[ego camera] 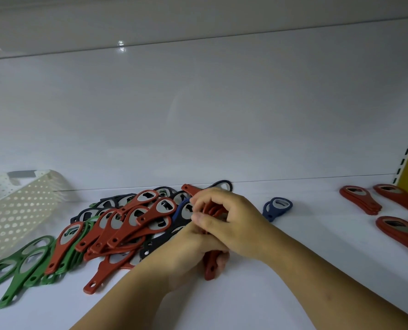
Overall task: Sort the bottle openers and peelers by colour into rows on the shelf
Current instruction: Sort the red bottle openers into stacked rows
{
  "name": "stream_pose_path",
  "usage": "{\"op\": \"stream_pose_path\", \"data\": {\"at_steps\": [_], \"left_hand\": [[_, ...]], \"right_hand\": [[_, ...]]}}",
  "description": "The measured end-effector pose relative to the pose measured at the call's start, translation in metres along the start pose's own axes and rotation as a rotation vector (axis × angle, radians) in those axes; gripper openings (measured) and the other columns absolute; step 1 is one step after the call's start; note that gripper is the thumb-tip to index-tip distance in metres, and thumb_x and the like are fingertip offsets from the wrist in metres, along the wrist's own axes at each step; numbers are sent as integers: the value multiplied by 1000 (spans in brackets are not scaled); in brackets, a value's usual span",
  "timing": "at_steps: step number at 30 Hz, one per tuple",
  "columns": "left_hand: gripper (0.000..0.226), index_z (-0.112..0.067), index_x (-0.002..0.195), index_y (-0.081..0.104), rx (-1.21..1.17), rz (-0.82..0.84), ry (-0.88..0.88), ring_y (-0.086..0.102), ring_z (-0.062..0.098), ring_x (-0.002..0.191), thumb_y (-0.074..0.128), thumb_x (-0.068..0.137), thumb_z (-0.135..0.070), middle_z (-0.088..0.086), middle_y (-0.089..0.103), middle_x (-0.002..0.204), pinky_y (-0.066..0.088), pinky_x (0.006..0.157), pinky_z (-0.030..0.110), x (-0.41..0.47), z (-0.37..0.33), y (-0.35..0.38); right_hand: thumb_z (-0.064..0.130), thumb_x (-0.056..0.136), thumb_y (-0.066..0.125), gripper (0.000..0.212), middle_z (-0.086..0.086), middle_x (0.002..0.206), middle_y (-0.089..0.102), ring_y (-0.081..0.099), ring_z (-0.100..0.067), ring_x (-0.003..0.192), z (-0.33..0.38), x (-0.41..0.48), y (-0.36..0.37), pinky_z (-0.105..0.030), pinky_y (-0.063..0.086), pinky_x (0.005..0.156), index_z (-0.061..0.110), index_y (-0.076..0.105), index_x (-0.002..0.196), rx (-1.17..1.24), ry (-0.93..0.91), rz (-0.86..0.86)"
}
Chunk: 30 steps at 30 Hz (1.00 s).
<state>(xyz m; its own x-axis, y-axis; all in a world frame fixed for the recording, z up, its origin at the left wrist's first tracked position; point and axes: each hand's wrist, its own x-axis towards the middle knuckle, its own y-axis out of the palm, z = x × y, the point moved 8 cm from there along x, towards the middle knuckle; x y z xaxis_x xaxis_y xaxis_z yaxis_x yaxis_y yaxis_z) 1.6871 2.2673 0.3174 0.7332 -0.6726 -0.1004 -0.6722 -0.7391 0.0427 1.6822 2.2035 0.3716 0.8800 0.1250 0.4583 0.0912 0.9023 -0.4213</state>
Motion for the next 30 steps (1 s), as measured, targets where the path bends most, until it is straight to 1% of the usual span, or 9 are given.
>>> {"op": "stream_pose_path", "data": {"at_steps": [5,8,10,13,16,20,23,26,30], "left_hand": [[13,-5,74,60,-243,-309,140,58,19,59,56,85,0,8,57,65,49,61,31,1,-16,-30],[34,-11,65,73,-226,-384,228,70,22,81,52,91,-8,11,71,77,53,75,32,-2,-24,-41],[31,-16,76,77,-158,-349,211,69,22,96,51,93,-14,8,74,91,53,81,36,-1,-20,-34],[22,-23,96,74,4,-307,161,67,19,102,52,95,-18,3,74,101,50,94,46,0,-12,-24],[16,-32,98,73,71,-232,146,66,20,103,59,91,-27,3,73,101,48,98,50,1,-10,-15],[70,-34,136,39,195,-104,143,59,10,115,69,73,-36,-1,60,128,49,98,35,3,-7,-10],[93,-50,143,15,156,-74,270,64,7,101,66,83,-1,2,53,128,53,81,24,0,-17,-13],[85,-47,137,34,223,-98,346,61,15,114,64,82,10,-8,58,129,49,99,35,-2,-22,-18],[74,-42,127,48,287,-126,323,66,9,102,68,78,10,-16,67,114,52,90,26,0,-20,-19]], "right_hand": [[40,76,73,13,12,69,53,48,1,61,-22,1,-49,-15,38,60,29,66,77,-37,136,-363],[39,77,73,14,13,51,45,38,-2,48,-33,-1,-29,-20,31,51,25,73,78,-110,262,14],[45,73,75,16,12,50,44,37,-4,46,-33,-8,-2,-19,30,48,32,73,82,-198,289,250],[41,71,78,16,16,52,50,41,-2,48,-29,-9,12,-11,30,46,32,65,67,-219,249,286],[17,73,79,20,21,69,65,59,4,65,-32,-9,11,-12,47,63,33,68,71,22,250,264],[15,74,78,12,4,70,67,60,-5,66,-44,-12,8,-27,52,63,21,70,69,28,283,289],[22,72,78,21,6,57,60,52,-7,55,-58,-14,1,-25,41,59,6,65,70,-75,362,285],[27,70,80,25,3,63,62,55,-11,58,-60,-15,2,-29,44,61,6,67,75,-127,351,282],[28,69,82,23,-2,84,72,68,-17,82,-59,-15,7,-33,55,77,23,71,89,-157,330,303]]}}
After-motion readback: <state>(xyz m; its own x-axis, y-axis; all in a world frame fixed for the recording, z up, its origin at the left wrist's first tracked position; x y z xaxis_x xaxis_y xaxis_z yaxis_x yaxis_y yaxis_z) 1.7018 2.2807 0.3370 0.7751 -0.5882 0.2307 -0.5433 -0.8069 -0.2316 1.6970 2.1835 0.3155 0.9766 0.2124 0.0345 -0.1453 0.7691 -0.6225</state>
